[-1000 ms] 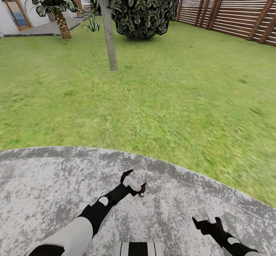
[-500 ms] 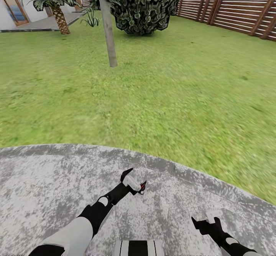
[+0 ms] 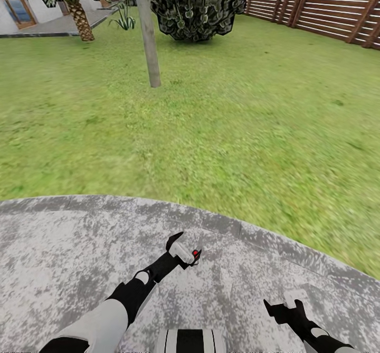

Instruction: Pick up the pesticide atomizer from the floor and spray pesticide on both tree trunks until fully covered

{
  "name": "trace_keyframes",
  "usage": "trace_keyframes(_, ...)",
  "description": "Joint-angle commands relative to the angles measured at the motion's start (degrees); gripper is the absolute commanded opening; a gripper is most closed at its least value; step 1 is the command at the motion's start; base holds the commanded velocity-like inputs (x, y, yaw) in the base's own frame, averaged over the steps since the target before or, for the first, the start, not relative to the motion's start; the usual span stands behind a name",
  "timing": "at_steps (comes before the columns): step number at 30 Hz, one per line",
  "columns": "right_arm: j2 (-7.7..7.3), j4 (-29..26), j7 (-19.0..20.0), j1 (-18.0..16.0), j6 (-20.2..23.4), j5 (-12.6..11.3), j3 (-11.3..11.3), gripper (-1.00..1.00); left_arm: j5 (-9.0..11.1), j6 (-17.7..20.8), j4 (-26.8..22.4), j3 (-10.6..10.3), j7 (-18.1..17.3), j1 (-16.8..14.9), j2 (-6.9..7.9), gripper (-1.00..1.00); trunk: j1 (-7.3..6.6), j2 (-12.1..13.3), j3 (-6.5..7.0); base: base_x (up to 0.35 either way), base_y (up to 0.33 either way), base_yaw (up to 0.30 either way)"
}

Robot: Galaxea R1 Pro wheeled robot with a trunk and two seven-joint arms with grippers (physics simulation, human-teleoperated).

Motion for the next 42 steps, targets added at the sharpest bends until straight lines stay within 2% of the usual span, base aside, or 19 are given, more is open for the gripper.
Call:
trace_keyframes(1, 0.0, 0.0, 0.0, 0.0, 0.0, 0.0, 0.0, 1.0, 0.0, 0.0, 0.0, 0.0, 0.0, 0.0, 0.0, 1.0, 0.0, 0.0, -0.1, 0.0, 0.0, 0.0)
trace_keyframes(42, 0.0, 0.1, 0.0, 0.0, 0.1, 0.0, 0.0, 1.0, -0.1, 0.4, 1.1, -0.4, -0.1, 0.0, 0.0, 1.0, 0.0, 0.0, -4.01, 0.0, 0.0, 0.0)
